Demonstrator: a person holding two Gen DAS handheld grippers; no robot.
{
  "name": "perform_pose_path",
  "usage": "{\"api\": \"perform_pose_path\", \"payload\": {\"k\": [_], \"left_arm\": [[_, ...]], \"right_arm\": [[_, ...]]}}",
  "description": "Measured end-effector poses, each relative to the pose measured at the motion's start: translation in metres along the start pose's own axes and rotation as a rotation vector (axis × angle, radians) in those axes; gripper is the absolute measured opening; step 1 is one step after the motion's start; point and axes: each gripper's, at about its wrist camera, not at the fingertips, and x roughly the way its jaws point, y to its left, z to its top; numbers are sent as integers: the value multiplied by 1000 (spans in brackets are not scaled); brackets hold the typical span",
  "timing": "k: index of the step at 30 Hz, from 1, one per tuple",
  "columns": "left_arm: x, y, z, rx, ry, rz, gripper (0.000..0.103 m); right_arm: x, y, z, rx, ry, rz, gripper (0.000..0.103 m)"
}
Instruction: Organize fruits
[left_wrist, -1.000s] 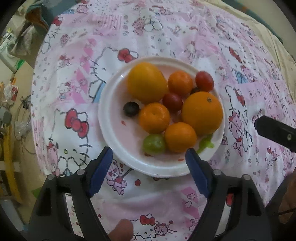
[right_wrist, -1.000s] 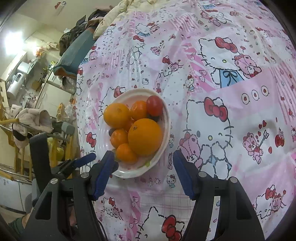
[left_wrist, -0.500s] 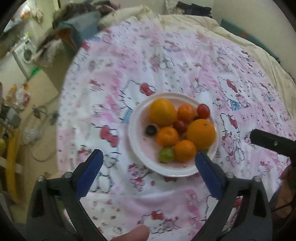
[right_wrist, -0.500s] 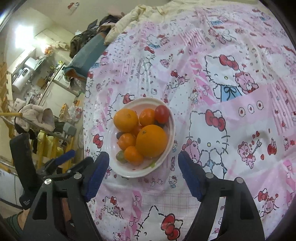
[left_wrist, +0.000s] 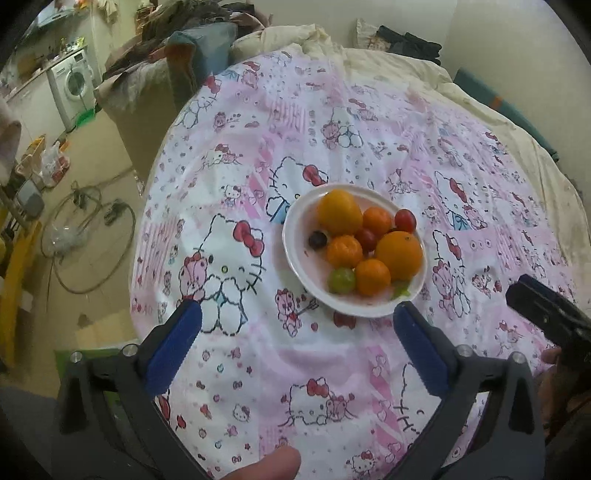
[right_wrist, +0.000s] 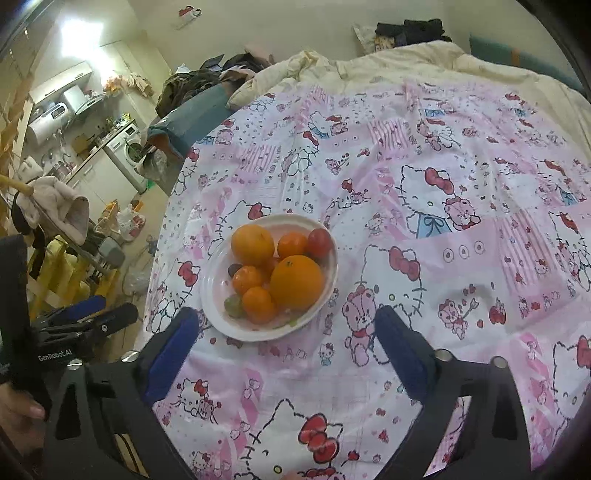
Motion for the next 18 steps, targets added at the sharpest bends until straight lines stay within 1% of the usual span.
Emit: {"api": "perform_pose_path", "payload": {"k": [3, 5, 6, 8, 9, 11, 14, 16, 18], "left_arm": [[-2, -4, -6, 27, -18, 27, 102], [-3, -7, -10, 39, -46, 47, 102], [-4, -7, -12, 35, -80, 52, 102], [-3, -6, -15, 28, -113, 49, 102], [0, -8, -16, 37, -115, 52, 102], [4, -11, -15, 65, -118, 87, 102], [7, -13, -14, 71, -126, 117, 102], [9, -12, -13, 56, -119, 99, 102], [8, -13, -13, 59, -123, 98, 102]], "right_arm": [[5, 2, -14, 36, 31, 25, 102], [11, 6, -21, 27, 39, 4, 103], [13, 9, -22, 14, 37, -7, 103], [16, 16, -22, -32, 11, -45, 103], [17, 17, -21, -43, 0, -57, 103], [20, 19, -20, -53, -25, -94, 103], [22, 16, -17, -43, -39, -100, 103], [21, 16, -16, -54, -51, -119, 103], [17, 18, -16, -70, -82, -139, 103]]}}
